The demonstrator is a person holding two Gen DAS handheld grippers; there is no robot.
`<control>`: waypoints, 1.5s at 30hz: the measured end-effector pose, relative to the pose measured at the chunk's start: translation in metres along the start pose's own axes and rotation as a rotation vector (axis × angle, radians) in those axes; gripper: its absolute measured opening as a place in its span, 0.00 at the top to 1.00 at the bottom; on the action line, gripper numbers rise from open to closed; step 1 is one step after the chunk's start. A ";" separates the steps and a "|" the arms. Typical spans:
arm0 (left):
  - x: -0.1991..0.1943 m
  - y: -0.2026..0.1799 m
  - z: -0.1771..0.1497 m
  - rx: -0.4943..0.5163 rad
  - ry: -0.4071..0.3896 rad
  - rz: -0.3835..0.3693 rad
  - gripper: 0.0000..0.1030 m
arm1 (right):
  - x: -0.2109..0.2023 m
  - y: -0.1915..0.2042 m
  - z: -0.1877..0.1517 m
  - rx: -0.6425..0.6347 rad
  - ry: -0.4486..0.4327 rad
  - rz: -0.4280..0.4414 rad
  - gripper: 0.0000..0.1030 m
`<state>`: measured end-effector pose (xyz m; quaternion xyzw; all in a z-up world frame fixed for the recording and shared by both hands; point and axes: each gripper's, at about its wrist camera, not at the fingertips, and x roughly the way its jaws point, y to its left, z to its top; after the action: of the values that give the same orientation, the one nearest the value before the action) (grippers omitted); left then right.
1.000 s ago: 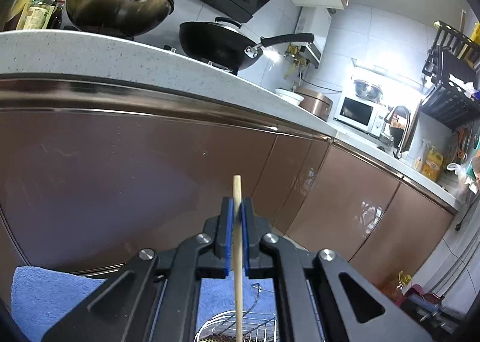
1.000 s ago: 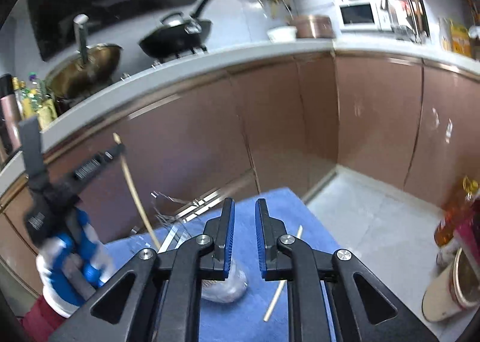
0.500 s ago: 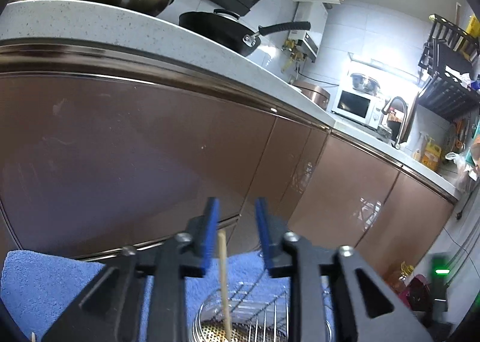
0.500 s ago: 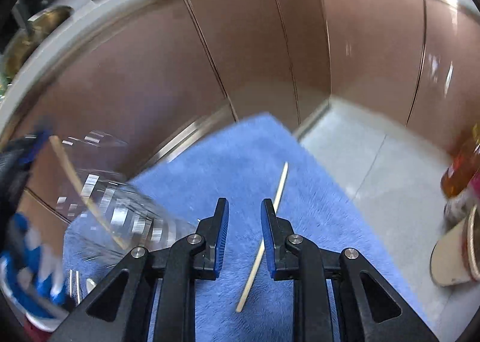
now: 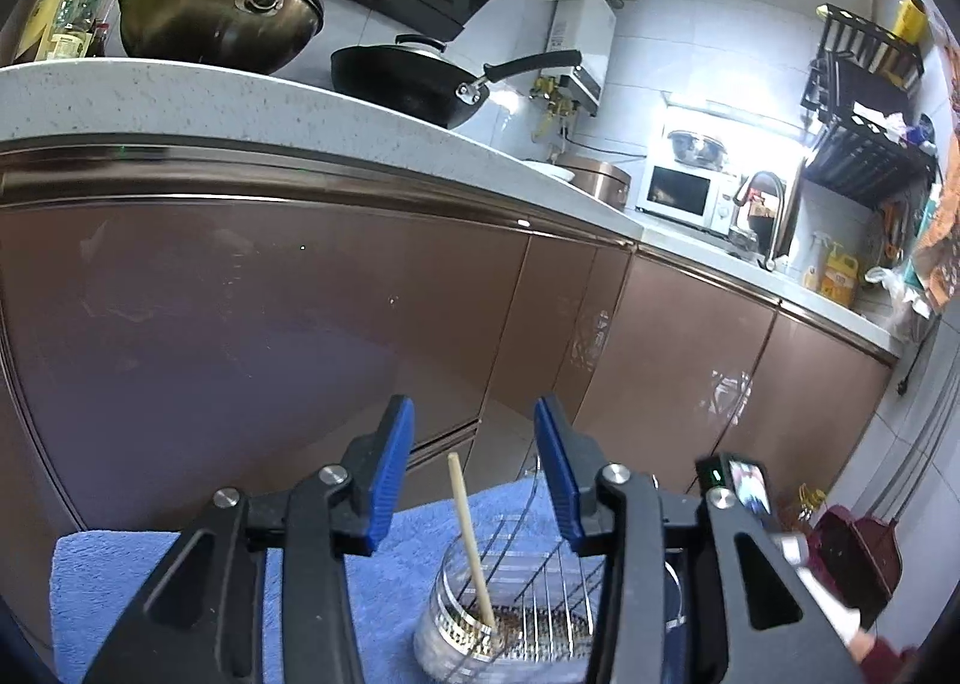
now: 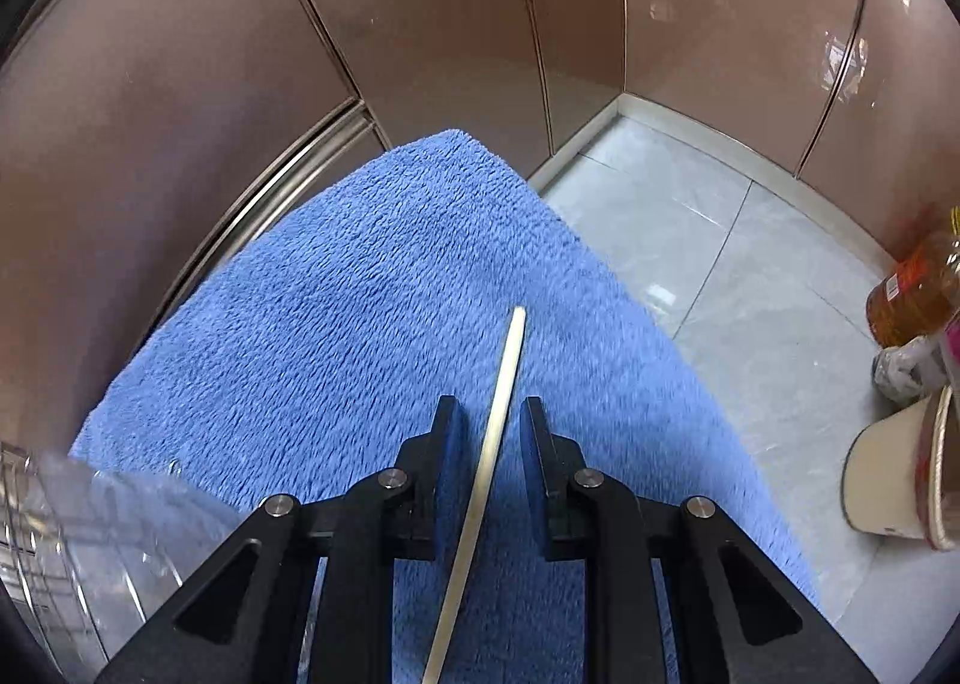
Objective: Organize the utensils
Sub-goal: 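Open the left gripper to drop its chopstick into the holder while the right tool holds its chopstick, then lower the right chopstick into the holder and open the right gripper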
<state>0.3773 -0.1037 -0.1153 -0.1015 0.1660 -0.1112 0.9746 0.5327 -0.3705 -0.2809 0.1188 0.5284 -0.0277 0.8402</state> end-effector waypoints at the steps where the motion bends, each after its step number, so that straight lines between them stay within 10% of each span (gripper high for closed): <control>1: -0.002 0.001 -0.001 0.005 0.006 -0.002 0.61 | 0.001 0.002 0.004 -0.004 0.007 -0.011 0.80; 17: -0.042 0.023 -0.023 0.049 0.127 0.042 0.61 | -0.036 -0.011 0.001 0.034 0.000 0.063 0.95; 34: -0.092 0.058 -0.024 -0.025 0.120 0.093 0.61 | -0.296 0.073 -0.077 -0.176 -0.688 0.306 0.95; 39: -0.094 0.068 -0.027 -0.032 0.119 0.116 0.61 | -0.304 0.113 -0.065 -0.205 -0.923 0.240 0.95; 45: -0.086 0.090 -0.035 -0.058 0.148 0.157 0.61 | -0.261 0.131 -0.057 -0.172 -0.993 0.152 0.95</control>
<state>0.3024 -0.0019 -0.1428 -0.1079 0.2480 -0.0370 0.9620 0.3901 -0.2514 -0.0487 0.0596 0.0553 0.0239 0.9964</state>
